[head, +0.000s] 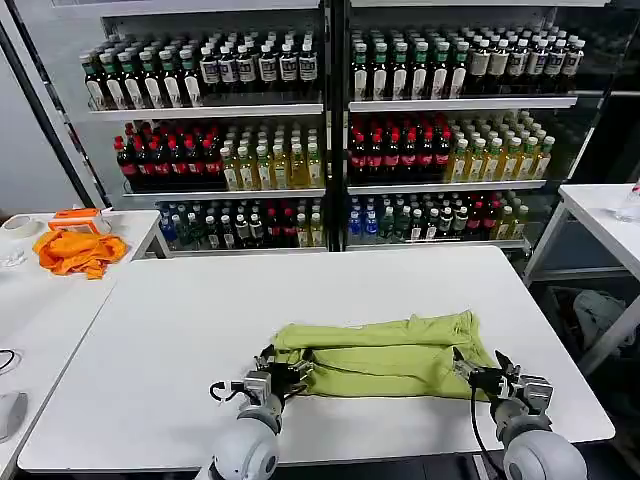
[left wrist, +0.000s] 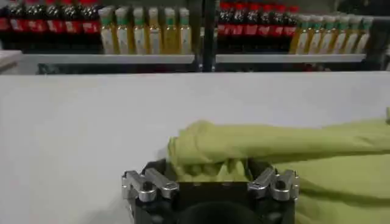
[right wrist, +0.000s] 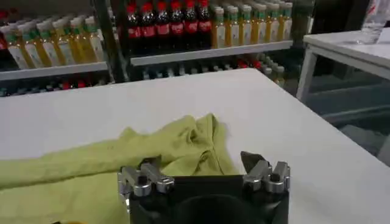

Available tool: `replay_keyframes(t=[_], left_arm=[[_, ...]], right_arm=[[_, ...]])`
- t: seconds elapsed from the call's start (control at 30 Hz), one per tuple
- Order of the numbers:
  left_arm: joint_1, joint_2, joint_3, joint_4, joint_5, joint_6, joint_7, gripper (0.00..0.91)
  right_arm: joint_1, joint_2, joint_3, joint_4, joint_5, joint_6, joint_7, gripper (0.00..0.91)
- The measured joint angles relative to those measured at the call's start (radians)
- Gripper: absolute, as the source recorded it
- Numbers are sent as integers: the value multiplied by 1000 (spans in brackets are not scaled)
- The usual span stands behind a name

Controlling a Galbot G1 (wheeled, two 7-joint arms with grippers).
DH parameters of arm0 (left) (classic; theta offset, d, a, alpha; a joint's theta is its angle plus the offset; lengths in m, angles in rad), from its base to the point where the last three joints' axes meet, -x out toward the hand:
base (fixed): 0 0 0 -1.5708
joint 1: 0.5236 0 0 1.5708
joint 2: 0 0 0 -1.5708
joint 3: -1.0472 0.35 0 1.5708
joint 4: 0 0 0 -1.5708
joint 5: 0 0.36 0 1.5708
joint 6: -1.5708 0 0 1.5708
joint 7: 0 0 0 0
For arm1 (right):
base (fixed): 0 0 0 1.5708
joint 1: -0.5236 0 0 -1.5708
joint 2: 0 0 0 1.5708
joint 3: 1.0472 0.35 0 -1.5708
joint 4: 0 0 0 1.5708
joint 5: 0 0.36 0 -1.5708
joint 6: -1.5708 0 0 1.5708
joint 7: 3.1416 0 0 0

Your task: Fold and organize the clothes.

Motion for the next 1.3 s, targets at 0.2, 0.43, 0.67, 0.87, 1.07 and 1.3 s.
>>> replay_keyframes(t=[0.2, 0.43, 0.67, 0.87, 1.07, 1.3], left_arm=[[13, -15, -8, 5, 1, -18, -9, 20], [29, -33, -9, 2, -13, -40, -5, 20], [49, -31, -21, -16, -39, -58, 10, 20], [68, -16, -43, -46, -64, -62, 16, 20], [87, 9, -86, -81, -95, -64, 20, 20], [117, 62, -184, -126, -154, -60, 27, 20]], right_arm=[[-8, 6, 1, 5, -1, 2, 4, 907], [-18, 10, 4, 12, -3, 3, 9, 907], [-30, 10, 12, 23, -3, 3, 11, 907], [-40, 11, 21, 34, -3, 4, 13, 907], [-49, 10, 30, 44, -1, 4, 14, 907], [-55, 12, 35, 56, 1, 5, 15, 907]])
